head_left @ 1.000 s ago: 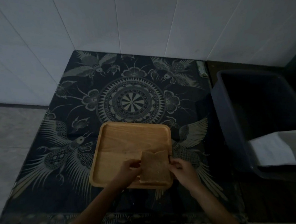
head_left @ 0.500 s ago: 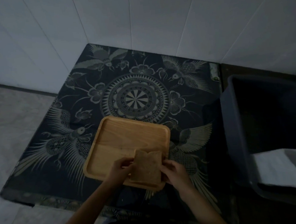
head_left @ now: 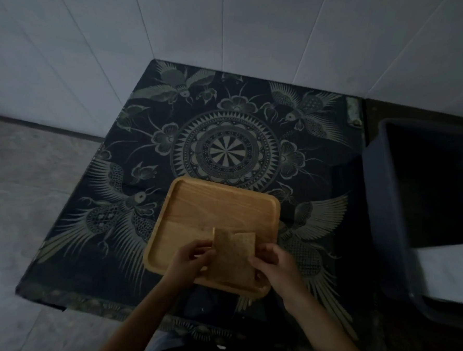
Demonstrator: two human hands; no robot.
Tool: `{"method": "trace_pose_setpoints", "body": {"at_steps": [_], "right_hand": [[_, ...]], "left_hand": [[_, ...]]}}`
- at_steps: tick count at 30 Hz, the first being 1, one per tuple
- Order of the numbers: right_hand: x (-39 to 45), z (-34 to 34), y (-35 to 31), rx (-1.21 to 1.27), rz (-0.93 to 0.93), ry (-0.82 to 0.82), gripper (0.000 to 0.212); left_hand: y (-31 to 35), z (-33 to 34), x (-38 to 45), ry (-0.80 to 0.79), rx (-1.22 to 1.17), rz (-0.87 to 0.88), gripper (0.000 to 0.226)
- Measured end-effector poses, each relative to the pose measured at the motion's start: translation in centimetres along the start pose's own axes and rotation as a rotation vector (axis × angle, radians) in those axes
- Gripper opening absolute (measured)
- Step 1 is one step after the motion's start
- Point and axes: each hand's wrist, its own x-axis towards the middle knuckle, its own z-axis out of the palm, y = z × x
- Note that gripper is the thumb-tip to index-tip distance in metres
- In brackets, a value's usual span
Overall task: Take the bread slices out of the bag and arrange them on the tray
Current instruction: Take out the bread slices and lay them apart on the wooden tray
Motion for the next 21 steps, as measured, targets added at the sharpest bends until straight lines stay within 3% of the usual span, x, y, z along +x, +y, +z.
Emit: {"method": "trace_pose_setpoints", "body": {"at_steps": [10,21], "right_hand": [[0.1,7.0,-2.2,-0.023,-0.029,0.072,0.017],[1.3,14.2,-1.9,-0.011,0.008,0.093,0.024]], "left_hand": [[1.6,-8.1,0.9,-0.060,0.019,0.035,0.019],[1.1,-14.4,2.9,-0.004,0.299,0.108,0.023]]}}
